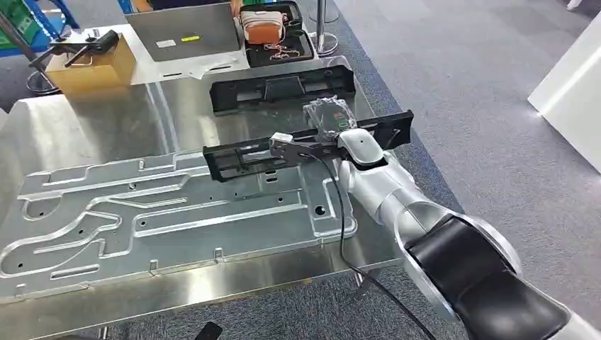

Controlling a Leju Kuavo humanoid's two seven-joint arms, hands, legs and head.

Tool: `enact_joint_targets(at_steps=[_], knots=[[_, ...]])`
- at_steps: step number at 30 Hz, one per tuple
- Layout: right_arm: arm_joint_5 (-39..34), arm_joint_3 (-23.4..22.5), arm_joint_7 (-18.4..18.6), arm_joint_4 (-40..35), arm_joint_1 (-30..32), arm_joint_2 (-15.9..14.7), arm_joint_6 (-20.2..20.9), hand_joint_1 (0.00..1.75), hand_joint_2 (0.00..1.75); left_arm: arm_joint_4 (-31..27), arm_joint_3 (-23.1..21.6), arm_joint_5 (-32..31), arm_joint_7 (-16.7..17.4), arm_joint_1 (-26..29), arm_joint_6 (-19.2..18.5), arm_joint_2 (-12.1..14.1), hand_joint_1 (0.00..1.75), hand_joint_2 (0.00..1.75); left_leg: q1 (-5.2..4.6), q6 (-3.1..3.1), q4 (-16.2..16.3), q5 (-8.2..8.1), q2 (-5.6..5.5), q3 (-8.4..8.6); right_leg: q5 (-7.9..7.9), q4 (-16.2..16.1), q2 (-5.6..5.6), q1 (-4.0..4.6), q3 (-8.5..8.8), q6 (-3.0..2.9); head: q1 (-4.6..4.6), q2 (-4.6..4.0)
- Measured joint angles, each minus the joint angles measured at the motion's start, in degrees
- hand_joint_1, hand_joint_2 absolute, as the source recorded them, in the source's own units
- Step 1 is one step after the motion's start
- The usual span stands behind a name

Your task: Take the parts from the cabinet and place them on the table.

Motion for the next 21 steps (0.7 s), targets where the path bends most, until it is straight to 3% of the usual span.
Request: enact_joint_targets(at_steps=[2, 3, 17, 18, 21], knots=[[0.0, -0.6, -0.5, 0.0, 0.6, 0.0, -0.1, 1.75, 1.75, 0.0, -0.3, -0.6, 0.4, 0.0, 0.0, 0.0, 0.0, 1.75, 0.01, -0.17, 0.0, -0.18, 0.02, 0.29, -0.12, 0.0, 0.03, 0.01, 0.27, -0.09, 0.0, 0.0], [0.0, -0.7, -0.6, 0.0, 0.8, 0.0, -0.2, 0.0, 0.0, 0.0, -0.5, -0.7, 0.5, 0.0, 0.0, 0.0, 0.0, 1.75, 0.01, -0.15, 0.0, -0.2, 0.05, 0.44, -0.17, 0.0, 0.06, 0.01, 0.42, -0.13, 0.0, 0.0], [2.0, -3.5, -0.7, -0.5, 2.4, 0.0, -0.7, 0.0, 0.0, 0.0, -1.4, -1.8, 1.7, 0.0, 1.1, -0.1, 0.0, 1.75, -0.01, -0.18, 0.0, -0.29, 0.49, 1.01, -0.12, -0.1, 0.39, -0.02, 0.94, -0.06, 0.0, 0.0], [2.2, -3.6, -0.8, -0.5, 2.5, 0.0, -0.8, 0.0, 0.0, 0.0, -1.4, -1.8, 1.8, -0.1, 1.2, -0.1, 0.0, 0.0, -0.01, -0.18, 0.0, -0.29, 0.52, 1.02, -0.12, -0.1, 0.41, -0.02, 0.94, -0.06, 0.0, 0.0], [2.8, -4.0, -1.1, -0.5, 2.8, 0.0, -0.8, 0.0, 0.0, 0.0, -1.4, -1.6, 2.1, -0.1, 1.2, -0.1, 0.0, 0.0, -0.01, -0.17, 0.0, -0.29, 0.53, 1.01, -0.11, -0.1, 0.41, -0.02, 0.93, -0.06, 0.0, 0.0]])
